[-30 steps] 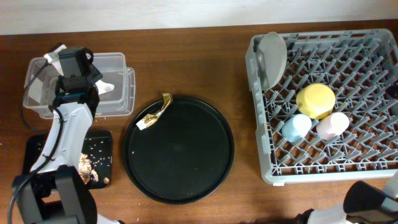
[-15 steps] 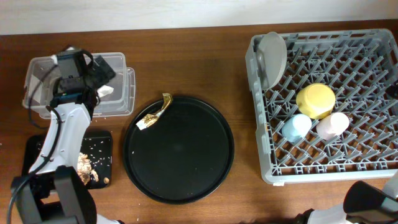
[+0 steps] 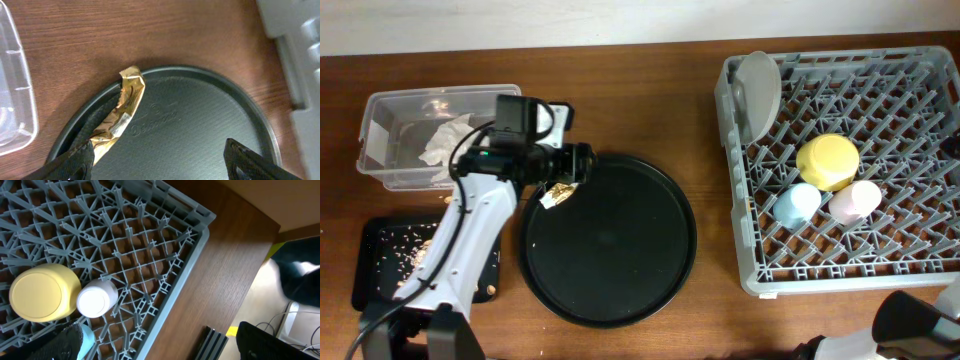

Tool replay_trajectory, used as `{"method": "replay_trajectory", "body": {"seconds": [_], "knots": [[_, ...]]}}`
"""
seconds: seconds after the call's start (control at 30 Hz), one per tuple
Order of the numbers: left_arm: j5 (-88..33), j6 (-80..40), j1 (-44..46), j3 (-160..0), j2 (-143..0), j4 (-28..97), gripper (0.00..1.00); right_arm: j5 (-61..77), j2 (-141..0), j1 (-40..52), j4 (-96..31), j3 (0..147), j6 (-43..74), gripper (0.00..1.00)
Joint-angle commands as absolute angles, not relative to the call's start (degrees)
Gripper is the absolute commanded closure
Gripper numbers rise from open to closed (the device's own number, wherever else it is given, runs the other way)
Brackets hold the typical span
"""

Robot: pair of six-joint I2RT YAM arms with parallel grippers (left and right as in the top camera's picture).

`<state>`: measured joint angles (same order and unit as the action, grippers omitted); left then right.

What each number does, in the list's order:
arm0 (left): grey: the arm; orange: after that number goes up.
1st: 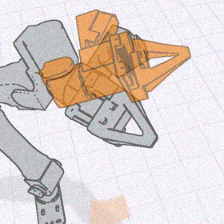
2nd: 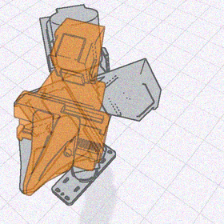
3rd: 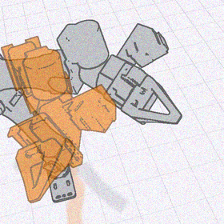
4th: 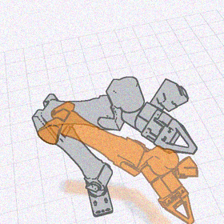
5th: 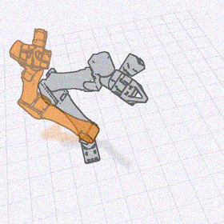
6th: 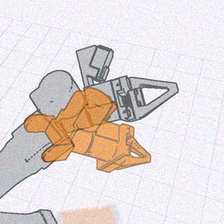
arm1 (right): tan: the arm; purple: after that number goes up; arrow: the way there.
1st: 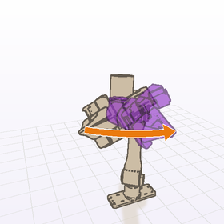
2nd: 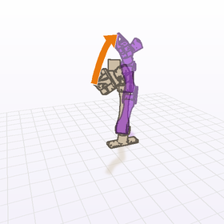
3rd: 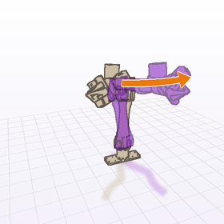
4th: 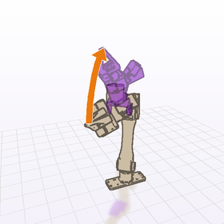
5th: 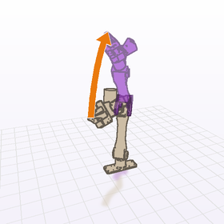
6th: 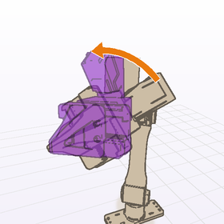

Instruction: Sort waste into correct bins and load items into the dishwasher rack

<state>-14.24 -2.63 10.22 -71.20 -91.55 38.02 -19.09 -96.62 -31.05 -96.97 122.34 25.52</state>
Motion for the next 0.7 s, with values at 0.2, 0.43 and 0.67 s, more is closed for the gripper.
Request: {"method": "replay_trajectory", "body": {"seconds": [0.2, 0.43, 0.67], "knots": [[-3.14, 1.80, 13.13, -71.26, -91.05, 44.95, 0.23, -20.14, -96.86, -31.16, -97.12, 122.08, 26.22, 0.01], [-3.40, 2.68, 13.15, -71.18, -91.07, 45.78, 0.27, -20.14, -96.86, -31.16, -97.12, 122.08, 26.22, 0.02], [-3.14, 3.60, 13.13, -70.41, -91.07, 45.63, 0.27, -20.14, -96.86, -31.16, -97.12, 122.08, 26.22, 0.01]]}}
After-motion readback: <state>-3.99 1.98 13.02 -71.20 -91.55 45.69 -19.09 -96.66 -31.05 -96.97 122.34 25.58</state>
